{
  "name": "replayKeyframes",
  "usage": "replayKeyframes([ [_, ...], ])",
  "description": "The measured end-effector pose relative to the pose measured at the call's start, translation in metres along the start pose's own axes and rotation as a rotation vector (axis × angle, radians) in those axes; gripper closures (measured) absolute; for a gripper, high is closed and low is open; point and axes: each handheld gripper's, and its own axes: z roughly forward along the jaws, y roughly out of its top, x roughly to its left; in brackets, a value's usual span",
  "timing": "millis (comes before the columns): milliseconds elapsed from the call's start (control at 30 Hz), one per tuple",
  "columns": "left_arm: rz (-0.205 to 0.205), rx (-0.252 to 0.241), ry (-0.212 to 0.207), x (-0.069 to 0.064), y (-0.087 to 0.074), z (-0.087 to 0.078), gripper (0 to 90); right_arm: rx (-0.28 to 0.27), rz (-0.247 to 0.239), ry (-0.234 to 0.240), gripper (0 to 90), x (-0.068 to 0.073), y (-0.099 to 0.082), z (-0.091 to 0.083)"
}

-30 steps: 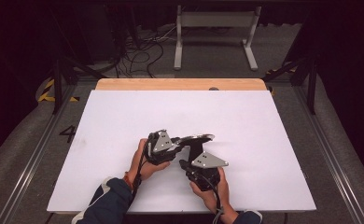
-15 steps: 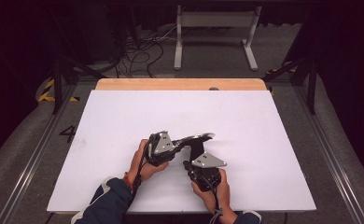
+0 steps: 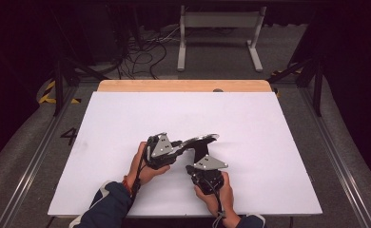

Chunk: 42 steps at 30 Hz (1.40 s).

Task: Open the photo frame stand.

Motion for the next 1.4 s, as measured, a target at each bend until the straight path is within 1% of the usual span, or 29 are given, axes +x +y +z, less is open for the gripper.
replayKeyframes([
  [67,-0.015,0.009,-0.004,0.001,0.0,0.001,65.9,-0.001,-0.005,-0.001,90.0,0.001,0.0,0.0],
  [233,-0.015,0.001,-0.009,0.0,0.001,0.0,68.8,0.004,-0.02,0.013,90.0,0.006,0.001,0.005],
  [300,-0.008,0.008,-0.008,0.0,0.0,0.004,69.5,-0.002,-0.018,0.01,90.0,0.009,0.002,0.009],
  [367,-0.015,0.026,-0.002,-0.001,-0.001,0.01,68.6,0.003,-0.024,0.003,90.0,0.01,0.001,0.012],
  [400,-0.011,0.037,-0.005,-0.002,-0.002,0.012,69.4,0.007,-0.023,0.002,90.0,0.01,0.0,0.013],
  [433,-0.006,0.049,0.0,-0.002,-0.002,0.014,70.1,0.014,-0.016,-0.003,90.0,0.009,-0.002,0.013],
  [467,-0.011,0.052,0.001,-0.002,-0.003,0.014,71.0,0.016,-0.01,-0.006,90.0,0.007,-0.003,0.013],
  [500,-0.017,0.049,-0.01,0.0,-0.003,0.014,72.7,0.016,-0.001,-0.01,90.0,0.006,-0.003,0.012],
  [533,-0.017,0.049,-0.018,0.001,-0.003,0.013,73.6,0.012,0.005,-0.004,90.0,0.004,-0.003,0.012],
  [600,-0.013,0.05,-0.026,0.0,-0.003,0.012,76.8,0.012,0.0,-0.009,90.0,0.004,-0.003,0.011],
  [700,-0.005,0.049,-0.029,0.001,-0.003,0.01,77.6,0.011,0.002,-0.007,90.0,0.004,-0.004,0.011],
  [800,-0.002,0.045,-0.036,0.001,-0.003,0.007,78.4,0.012,0.025,0.006,90.0,0.001,-0.005,0.009],
  [900,-0.005,0.041,-0.037,0.0,-0.003,0.005,78.9,0.013,0.025,0.007,90.0,-0.001,-0.006,0.008],
  [933,-0.014,0.033,-0.042,0.0,-0.003,0.005,78.8,0.012,0.022,0.001,90.0,-0.001,-0.007,0.007],
  [1000,-0.021,0.025,-0.038,0.0,-0.003,0.005,76.7,0.009,0.01,-0.006,90.0,-0.001,-0.008,0.007],
  [1033,-0.026,0.019,-0.04,0.0,-0.003,0.005,74.8,0.007,0.011,-0.006,90.0,-0.001,-0.008,0.007],
  [1100,-0.031,0.007,-0.04,0.0,-0.002,0.005,73.9,0.011,0.011,-0.006,90.0,-0.001,-0.008,0.007],
  [1133,-0.029,0.006,-0.027,0.0,-0.002,0.005,71.7,0.011,0.011,-0.005,90.0,-0.001,-0.008,0.007],
  [1167,-0.035,0.003,-0.023,0.0,-0.001,0.007,67.6,0.011,0.011,-0.004,90.0,-0.001,-0.008,0.007],
  [1300,-0.056,-0.003,-0.019,-0.002,0.002,0.009,64.4,0.011,0.013,-0.003,90.0,-0.002,-0.009,0.007],
  [1400,-0.055,0.0,-0.026,-0.001,0.004,0.009,63.3,0.011,0.011,-0.005,90.0,-0.002,-0.009,0.007],
])
